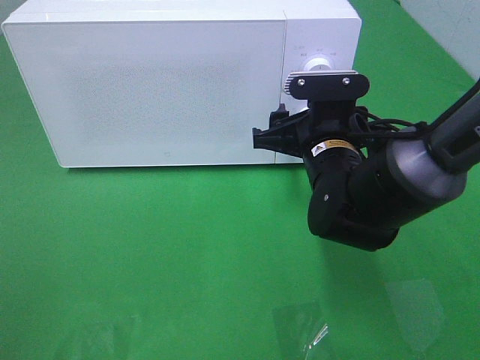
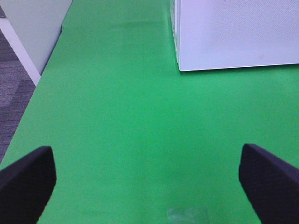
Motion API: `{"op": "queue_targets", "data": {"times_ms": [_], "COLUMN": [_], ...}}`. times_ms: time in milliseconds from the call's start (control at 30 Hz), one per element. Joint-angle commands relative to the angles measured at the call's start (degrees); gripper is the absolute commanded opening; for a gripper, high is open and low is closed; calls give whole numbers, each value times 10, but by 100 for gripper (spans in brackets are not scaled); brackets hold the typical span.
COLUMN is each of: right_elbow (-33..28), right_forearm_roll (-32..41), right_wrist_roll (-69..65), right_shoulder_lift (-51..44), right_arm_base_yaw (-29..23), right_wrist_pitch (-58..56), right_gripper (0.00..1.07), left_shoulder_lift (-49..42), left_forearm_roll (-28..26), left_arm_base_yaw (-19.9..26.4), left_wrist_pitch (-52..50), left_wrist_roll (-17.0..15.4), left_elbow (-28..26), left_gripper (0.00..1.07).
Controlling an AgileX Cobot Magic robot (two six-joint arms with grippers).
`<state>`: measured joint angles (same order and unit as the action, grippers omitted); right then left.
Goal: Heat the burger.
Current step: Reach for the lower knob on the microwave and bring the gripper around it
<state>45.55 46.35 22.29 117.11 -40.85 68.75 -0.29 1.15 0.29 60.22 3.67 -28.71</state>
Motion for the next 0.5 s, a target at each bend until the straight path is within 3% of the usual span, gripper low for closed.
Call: {"op": "queue_targets", "data": {"times_ms": [33, 500], "right_elbow": [17, 33], "right_forearm_roll": [-9, -21], "right_wrist_roll": [-10, -25], "right_shoulder_lift": [19, 41], "right_arm_base_yaw": [9, 29], "right_wrist_pitch": [-10, -14], "right_gripper": [76, 74], "left_shoulder_lift": [-13, -13], "left_forearm_roll": [-2, -2], "left_arm_base_yaw": [0, 0], "left_wrist_pitch": [-7, -7], "left_wrist_roll": [-2, -2], "left_elbow": [1, 1], "left_gripper": [100, 100]}}
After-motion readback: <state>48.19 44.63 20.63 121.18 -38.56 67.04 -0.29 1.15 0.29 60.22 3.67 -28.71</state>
